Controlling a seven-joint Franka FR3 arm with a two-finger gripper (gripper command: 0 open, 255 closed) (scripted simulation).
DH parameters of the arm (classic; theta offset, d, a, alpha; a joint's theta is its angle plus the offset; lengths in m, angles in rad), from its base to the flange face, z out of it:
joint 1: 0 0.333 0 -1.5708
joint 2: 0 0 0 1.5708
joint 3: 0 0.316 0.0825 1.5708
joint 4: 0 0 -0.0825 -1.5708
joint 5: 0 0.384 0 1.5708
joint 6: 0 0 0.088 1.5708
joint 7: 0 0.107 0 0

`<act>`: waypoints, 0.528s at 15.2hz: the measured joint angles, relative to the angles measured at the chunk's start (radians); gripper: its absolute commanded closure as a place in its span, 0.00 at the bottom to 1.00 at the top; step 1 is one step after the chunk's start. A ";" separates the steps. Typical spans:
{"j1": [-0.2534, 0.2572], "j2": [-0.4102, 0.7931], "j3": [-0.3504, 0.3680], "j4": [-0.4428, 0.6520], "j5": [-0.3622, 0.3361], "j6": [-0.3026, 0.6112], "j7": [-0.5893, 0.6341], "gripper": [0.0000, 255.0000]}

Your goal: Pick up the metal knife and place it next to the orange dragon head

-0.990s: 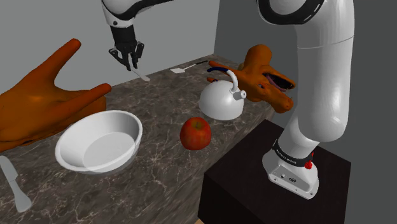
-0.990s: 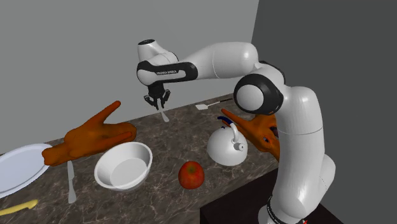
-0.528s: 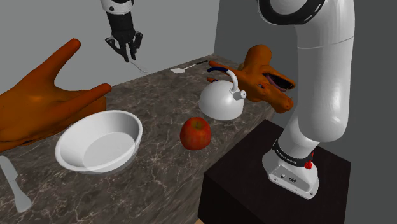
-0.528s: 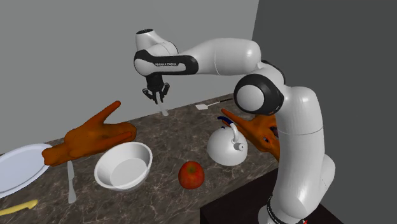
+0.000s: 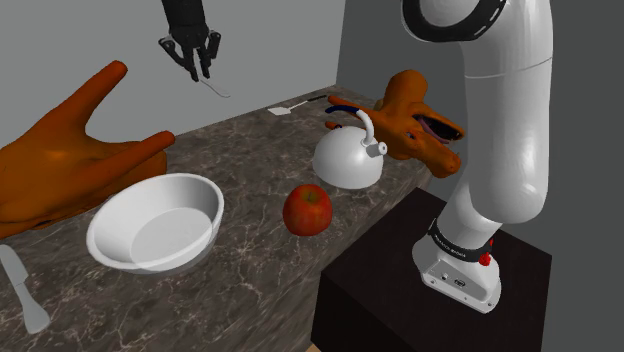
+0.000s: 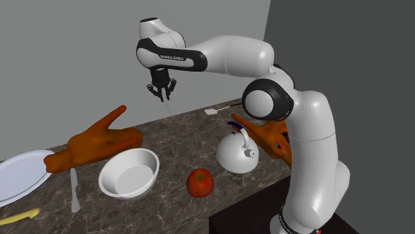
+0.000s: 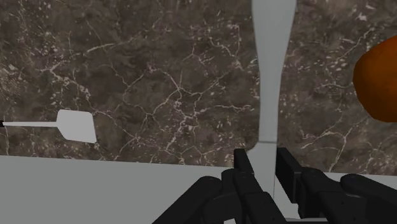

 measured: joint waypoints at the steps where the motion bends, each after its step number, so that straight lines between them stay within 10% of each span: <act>1: 0.005 0.008 0.000 0.026 -0.002 -0.018 0.000 1.00; 8: 0.030 0.051 -0.003 0.192 -0.013 -0.140 -0.012 1.00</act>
